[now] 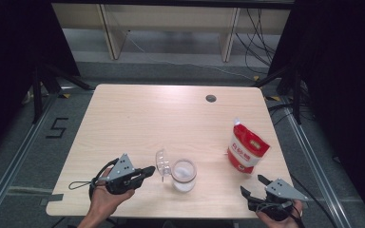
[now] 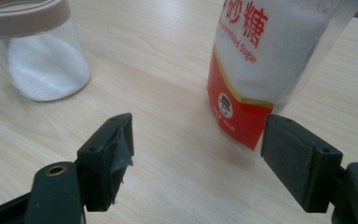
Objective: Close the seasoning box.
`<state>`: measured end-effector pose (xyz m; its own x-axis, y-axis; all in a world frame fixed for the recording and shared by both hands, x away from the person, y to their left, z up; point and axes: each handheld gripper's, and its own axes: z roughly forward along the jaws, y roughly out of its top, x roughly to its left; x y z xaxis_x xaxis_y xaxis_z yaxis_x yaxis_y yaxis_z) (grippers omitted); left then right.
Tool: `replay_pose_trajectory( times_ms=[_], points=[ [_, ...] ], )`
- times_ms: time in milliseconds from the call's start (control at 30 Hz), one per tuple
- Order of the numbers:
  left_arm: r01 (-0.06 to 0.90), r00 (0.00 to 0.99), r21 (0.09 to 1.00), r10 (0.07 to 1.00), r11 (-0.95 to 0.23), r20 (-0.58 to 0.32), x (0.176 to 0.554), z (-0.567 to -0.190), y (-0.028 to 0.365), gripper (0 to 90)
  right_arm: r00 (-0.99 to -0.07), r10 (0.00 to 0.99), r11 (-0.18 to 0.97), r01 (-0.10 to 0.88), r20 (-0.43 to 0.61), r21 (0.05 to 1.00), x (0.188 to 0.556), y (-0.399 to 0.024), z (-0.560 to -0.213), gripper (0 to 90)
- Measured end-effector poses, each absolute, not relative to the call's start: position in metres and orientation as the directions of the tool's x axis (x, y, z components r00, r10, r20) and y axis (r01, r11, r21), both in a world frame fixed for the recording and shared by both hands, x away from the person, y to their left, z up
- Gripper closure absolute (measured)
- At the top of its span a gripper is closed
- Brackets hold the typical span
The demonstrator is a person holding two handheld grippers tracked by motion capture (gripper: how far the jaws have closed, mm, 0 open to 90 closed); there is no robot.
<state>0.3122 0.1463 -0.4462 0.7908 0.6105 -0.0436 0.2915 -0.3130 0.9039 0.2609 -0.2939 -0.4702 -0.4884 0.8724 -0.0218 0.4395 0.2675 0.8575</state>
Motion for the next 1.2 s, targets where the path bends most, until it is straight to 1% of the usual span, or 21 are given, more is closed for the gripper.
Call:
replay_pose_trajectory(
  times_ms=[167, 200, 233, 300, 367, 400, 433, 500, 567, 600, 700, 767, 800, 867, 933, 1000, 1133, 1167, 1200],
  points=[
    [0.282, 0.798, 0.906, 0.601, -0.315, -0.04, 0.314, -0.445, 0.143, 89.3, -0.494, 0.869, 0.284, 0.43, -0.04, 0.857, 0.262, -0.295, -0.471, 26.4],
    [0.292, 0.793, 0.907, 0.607, -0.304, -0.051, 0.313, -0.445, 0.142, 89.3, -0.507, 0.862, 0.274, 0.434, -0.019, 0.858, 0.263, -0.295, -0.472, 26.4],
    [0.278, 0.799, 0.908, 0.6, -0.314, -0.037, 0.314, -0.445, 0.142, 89.3, -0.507, 0.862, 0.277, 0.435, -0.021, 0.857, 0.263, -0.294, -0.472, 26.4],
    [0.294, 0.791, 0.907, 0.609, -0.301, -0.054, 0.312, -0.444, 0.14, 89.3, -0.511, 0.859, 0.288, 0.43, -0.032, 0.856, 0.263, -0.294, -0.472, 26.4],
    [0.261, 0.811, 0.913, 0.584, -0.314, -0.031, 0.314, -0.443, 0.139, 89.3, -0.505, 0.863, 0.285, 0.444, -0.026, 0.85, 0.262, -0.293, -0.472, 26.4],
    [0.28, 0.801, 0.911, 0.596, -0.301, -0.049, 0.312, -0.443, 0.137, 89.3, -0.503, 0.863, 0.287, 0.439, -0.031, 0.852, 0.262, -0.294, -0.472, 26.4],
    [0.258, 0.813, 0.912, 0.582, -0.32, -0.025, 0.314, -0.442, 0.138, 89.3, -0.504, 0.863, 0.285, 0.441, -0.028, 0.851, 0.262, -0.294, -0.472, 26.4],
    [0.279, 0.801, 0.911, 0.597, -0.303, -0.047, 0.312, -0.442, 0.135, 89.3, -0.505, 0.863, 0.285, 0.44, -0.028, 0.852, 0.262, -0.294, -0.472, 26.4],
    [0.277, 0.803, 0.91, 0.594, -0.307, -0.045, 0.312, -0.442, 0.134, 89.3, -0.505, 0.862, 0.289, 0.439, -0.032, 0.851, 0.263, -0.294, -0.472, 26.4],
    [0.261, 0.81, 0.913, 0.586, -0.315, -0.029, 0.313, -0.442, 0.134, 89.3, -0.506, 0.862, 0.289, 0.439, -0.032, 0.851, 0.263, -0.294, -0.472, 26.4],
    [0.279, 0.803, 0.912, 0.594, -0.302, -0.049, 0.312, -0.442, 0.132, 89.2, -0.504, 0.863, 0.297, 0.426, -0.049, 0.854, 0.263, -0.294, -0.472, 26.4],
    [0.25, 0.815, 0.912, 0.579, -0.326, -0.016, 0.313, -0.441, 0.133, 89.3, -0.504, 0.862, 0.298, 0.426, -0.049, 0.854, 0.263, -0.294, -0.472, 26.4],
    [0.262, 0.809, 0.912, 0.587, -0.315, -0.03, 0.312, -0.441, 0.132, 89.3, -0.502, 0.864, 0.295, 0.422, -0.05, 0.858, 0.263, -0.294, -0.473, 26.4],
    [0.251, 0.816, 0.913, 0.578, -0.323, -0.02, 0.313, -0.44, 0.132, 89.3, -0.503, 0.863, 0.296, 0.422, -0.05, 0.857, 0.263, -0.294, -0.473, 26.4],
    [0.276, 0.805, 0.911, 0.592, -0.306, -0.045, 0.311, -0.441, 0.13, 89.3, -0.504, 0.862, 0.295, 0.419, -0.05, 0.859, 0.263, -0.294, -0.473, 26.4],
    [0.258, 0.812, 0.912, 0.582, -0.319, -0.025, 0.312, -0.44, 0.131, 89.2, -0.505, 0.863, 0.282, 0.435, -0.027, 0.855, 0.263, -0.293, -0.473, 26.4],
    [0.246, 0.821, 0.915, 0.57, -0.318, -0.022, 0.313, -0.441, 0.129, 89.2, -0.515, 0.857, 0.289, 0.43, -0.031, 0.855, 0.263, -0.293, -0.473, 26.4],
    [0.266, 0.815, 0.915, 0.578, -0.304, -0.045, 0.312, -0.441, 0.128, 89.2, -0.515, 0.857, 0.289, 0.431, -0.03, 0.855, 0.263, -0.293, -0.473, 26.4],
    [0.264, 0.818, 0.915, 0.574, -0.303, -0.046, 0.312, -0.441, 0.128, 89.2, -0.515, 0.856, 0.295, 0.429, -0.036, 0.854, 0.263, -0.293, -0.473, 26.4]
  ],
)
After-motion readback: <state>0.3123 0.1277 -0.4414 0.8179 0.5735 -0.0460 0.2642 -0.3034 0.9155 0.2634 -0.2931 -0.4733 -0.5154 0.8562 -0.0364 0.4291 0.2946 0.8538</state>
